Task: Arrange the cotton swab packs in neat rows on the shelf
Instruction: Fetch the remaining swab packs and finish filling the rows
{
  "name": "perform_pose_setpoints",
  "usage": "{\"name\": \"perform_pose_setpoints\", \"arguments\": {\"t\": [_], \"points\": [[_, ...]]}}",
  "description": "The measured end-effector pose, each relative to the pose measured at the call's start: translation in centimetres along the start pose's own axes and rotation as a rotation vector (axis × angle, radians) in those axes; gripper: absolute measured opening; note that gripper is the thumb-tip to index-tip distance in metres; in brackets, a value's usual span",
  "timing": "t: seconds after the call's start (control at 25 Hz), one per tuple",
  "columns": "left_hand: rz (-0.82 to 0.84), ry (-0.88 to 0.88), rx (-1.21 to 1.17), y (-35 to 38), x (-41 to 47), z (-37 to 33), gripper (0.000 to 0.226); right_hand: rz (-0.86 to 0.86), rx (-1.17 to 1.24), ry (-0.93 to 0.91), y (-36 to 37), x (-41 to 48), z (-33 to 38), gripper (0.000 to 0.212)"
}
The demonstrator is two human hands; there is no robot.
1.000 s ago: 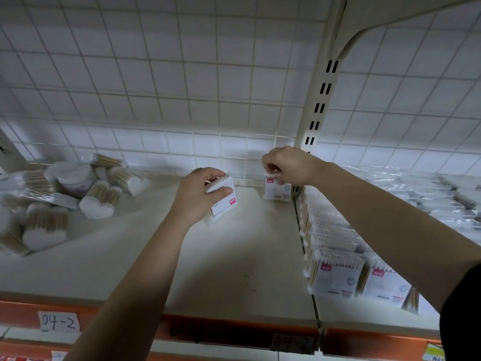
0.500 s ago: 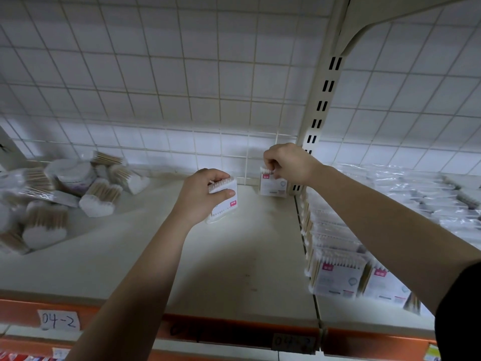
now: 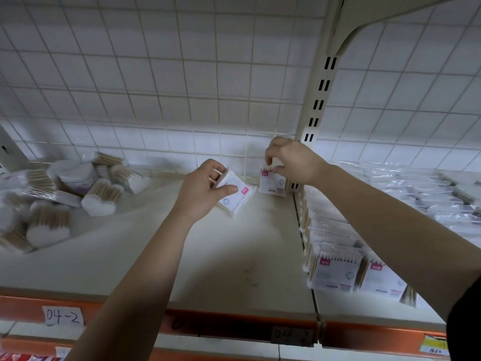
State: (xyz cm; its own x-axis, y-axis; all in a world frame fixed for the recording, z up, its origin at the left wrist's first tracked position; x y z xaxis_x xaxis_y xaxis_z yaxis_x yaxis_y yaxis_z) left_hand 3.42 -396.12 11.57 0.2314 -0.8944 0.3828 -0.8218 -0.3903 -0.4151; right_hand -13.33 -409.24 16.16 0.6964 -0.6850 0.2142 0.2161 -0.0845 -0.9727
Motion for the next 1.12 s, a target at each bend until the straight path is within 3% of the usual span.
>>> {"name": "perform_pose_setpoints", "arguments": {"t": [0.12,0.32,0.56,0.72,0.92,1.12], "points": [[0.02,0.036,-0.001,0.4,0.0,-0.4,0.049,-0.006,0.128,0.032,-2.3,-1.8,-0.1,0.011],[-0.08,0.077,0.048,1.4,0.3,-0.9,0.02,-0.033,0.293,0.193,-3.9,-6.5,-0.8,0.007],[-0.173,0.035,-0.138,2.9,1.1,-1.7,0.019,-0.134,0.379,0.293,-3.9,-11.4,-1.7,0.006],[-0.123,-0.009,-0.286,4.8,1.1,-1.7,0.042,-0.194,0.382,0.336,-4.0,-13.5,-2.7,0.007],[-0.028,-0.013,-0.158,6.9,1.8,-0.1,0.025,-0.233,0.399,0.37,-4.0,-15.0,-3.7,0.009],[0.071,-0.007,0.078,8.2,2.9,0.7,0.024,-0.245,0.405,0.394,-3.8,-15.2,-4.4,0.007]]}}
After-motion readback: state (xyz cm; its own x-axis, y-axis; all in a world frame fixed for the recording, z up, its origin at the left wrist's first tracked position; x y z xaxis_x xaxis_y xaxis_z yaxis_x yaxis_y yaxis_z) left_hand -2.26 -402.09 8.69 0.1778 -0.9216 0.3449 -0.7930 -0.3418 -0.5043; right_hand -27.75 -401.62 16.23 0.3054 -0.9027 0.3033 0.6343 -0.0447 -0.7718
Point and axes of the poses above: each hand's wrist, its own x-axis towards the middle knuckle, its own y-axis out of the palm, z = x × y, the point moved 5 cm from there along x, towards the middle knuckle, and after that the axes turned 11 degrees about y, right-handed, at the moved point
